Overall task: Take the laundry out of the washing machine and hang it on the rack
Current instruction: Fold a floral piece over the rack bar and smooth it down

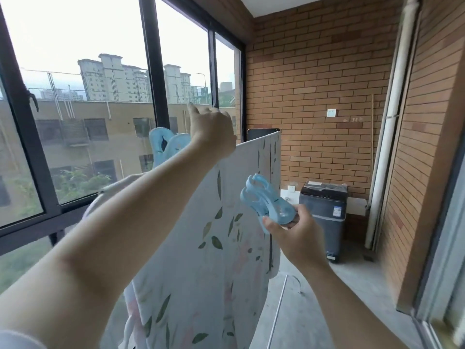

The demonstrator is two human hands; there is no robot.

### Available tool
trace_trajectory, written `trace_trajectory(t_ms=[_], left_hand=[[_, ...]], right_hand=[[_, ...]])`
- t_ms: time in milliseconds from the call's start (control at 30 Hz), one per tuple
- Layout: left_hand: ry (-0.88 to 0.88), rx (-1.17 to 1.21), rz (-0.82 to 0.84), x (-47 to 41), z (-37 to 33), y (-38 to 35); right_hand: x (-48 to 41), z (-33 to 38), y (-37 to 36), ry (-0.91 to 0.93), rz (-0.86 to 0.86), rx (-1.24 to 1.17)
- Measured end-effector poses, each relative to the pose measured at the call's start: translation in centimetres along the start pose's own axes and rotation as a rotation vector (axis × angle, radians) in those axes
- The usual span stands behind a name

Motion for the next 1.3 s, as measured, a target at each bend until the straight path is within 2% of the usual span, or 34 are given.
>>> trace_trajectory(t_ms=[67,133,200,367,467,533,633,733,833,1000,1100,1300], left_hand=[[-0.043,0.206,-0.186,0.6,-2.6,-0.2],[-0.072,0.461,-0.277,2.7,-5.9,-2.3],[-0.034,0.62,-0.23,3.5,-8.8,-6.5],[0.109,0.788,-0.014,0.6,-15.8,-19.5],[0.102,0.831,0.036,-3.1,-19.2,-23.2],[0.021,0.846,0.032,-6.5,-22.7,-25.1],[-0.183,0.816,0.036,-10.5,-27.8,-26.5],[-0.438,0.678,0.094,-14.3,-34.3,-28.9],[-0.558,0.645,0.131,-16.9,-38.8,-31.9],[-0.472,0.635,0.054,-23.3,-43.5,-35.4],[-0.372,0.644,0.032,-27.3,-45.1,-36.9],[-0.174,0.635,0.001,-35.7,-48.5,-39.8]], right_hand=[[-2.2,-2.7,0.3,-0.061,-0.063,0.001],[-4.1,-6.2,0.3,-0.147,-0.104,-0.029],[-6.5,-9.4,0.2,-0.21,-0.143,-0.061],[-14.6,-17.6,-0.5,-0.271,-0.192,-0.095],[-19.3,-21.0,-1.3,-0.278,-0.189,-0.097],[-22.3,-23.7,-2.0,-0.247,-0.163,-0.08],[-25.8,-26.9,-2.5,-0.218,-0.095,-0.011],[-30.2,-30.6,-2.8,-0.177,-0.033,0.031],[-34.2,-33.3,-3.4,-0.073,0.051,0.013],[-42.6,-38.9,-4.6,0.067,0.133,-0.106],[-47.9,-41.4,-6.2,0.065,0.213,-0.271],[-61.6,-44.9,-7.4,0.163,0.036,-0.378]])
Point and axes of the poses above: each hand's wrist, its own x-axis away from the middle knuckle, its own y-axis out of the back of the hand, z = x × y, the point moved 8 cm from there along -x, towards the middle knuckle, and after that the axes turned 4 degrees about y, right-handed, at the moved point
